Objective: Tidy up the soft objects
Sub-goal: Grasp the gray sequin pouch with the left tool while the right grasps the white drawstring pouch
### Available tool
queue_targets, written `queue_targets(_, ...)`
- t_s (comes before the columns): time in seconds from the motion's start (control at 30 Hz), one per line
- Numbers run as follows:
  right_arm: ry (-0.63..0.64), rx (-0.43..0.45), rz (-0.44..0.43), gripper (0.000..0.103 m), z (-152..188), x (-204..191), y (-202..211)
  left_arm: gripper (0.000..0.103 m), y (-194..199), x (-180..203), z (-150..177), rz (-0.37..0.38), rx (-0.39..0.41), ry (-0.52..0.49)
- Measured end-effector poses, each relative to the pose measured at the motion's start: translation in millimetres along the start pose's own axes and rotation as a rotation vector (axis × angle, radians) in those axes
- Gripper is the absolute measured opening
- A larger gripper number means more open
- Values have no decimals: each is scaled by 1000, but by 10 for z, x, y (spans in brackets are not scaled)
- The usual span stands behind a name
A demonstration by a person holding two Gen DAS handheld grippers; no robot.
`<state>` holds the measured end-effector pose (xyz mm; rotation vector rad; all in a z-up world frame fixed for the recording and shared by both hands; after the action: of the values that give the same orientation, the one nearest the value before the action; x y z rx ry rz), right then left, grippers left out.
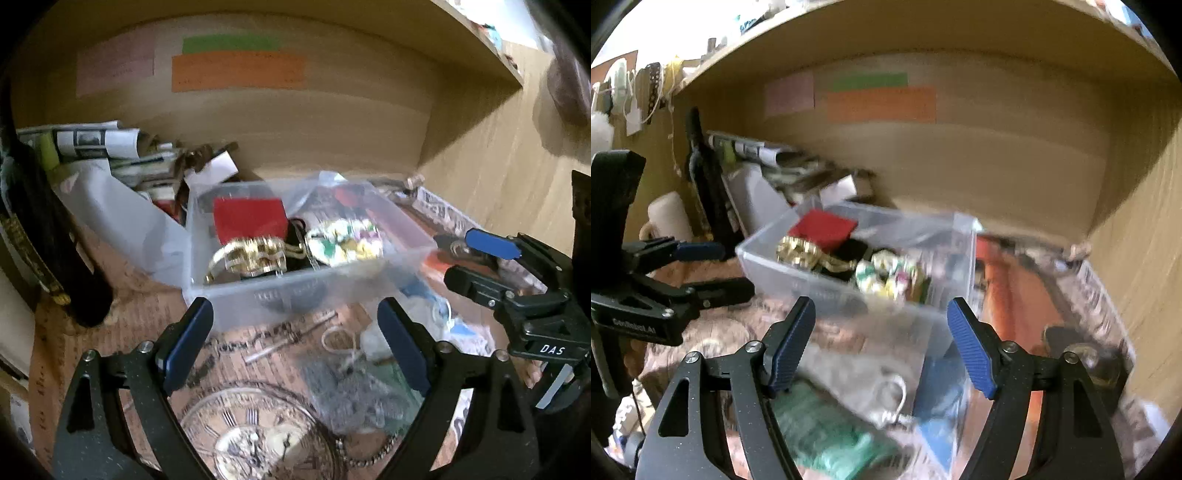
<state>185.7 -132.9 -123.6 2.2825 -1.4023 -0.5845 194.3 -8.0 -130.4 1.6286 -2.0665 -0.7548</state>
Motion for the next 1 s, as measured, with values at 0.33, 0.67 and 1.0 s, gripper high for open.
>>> queue_targets(0.33, -67, -145, -2, 71, 562, 132, -295, 91, -120, 168, 356, 42, -66, 14)
queue_targets(0.67, -79, -186, -36, 35, 682, 111, -356, 91, -348, 438, 541, 99, -132, 4)
queue_targets(1.0, -116, -78, -15, 24, 465, 248, -85, 66, -450, 448, 680, 148, -156, 48)
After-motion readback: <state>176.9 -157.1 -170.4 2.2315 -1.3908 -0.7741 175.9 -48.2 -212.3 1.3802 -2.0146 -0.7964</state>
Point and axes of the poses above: each gripper's, at about its wrist camera, not at the fingertips, and y roughly against the way its jaws point, x to its right, z to its underside, the point moved 10 cm from there along -y, roughly the way its jaws point, and after that the axes turned 8 degrees about -y, right-handed, at the moved point
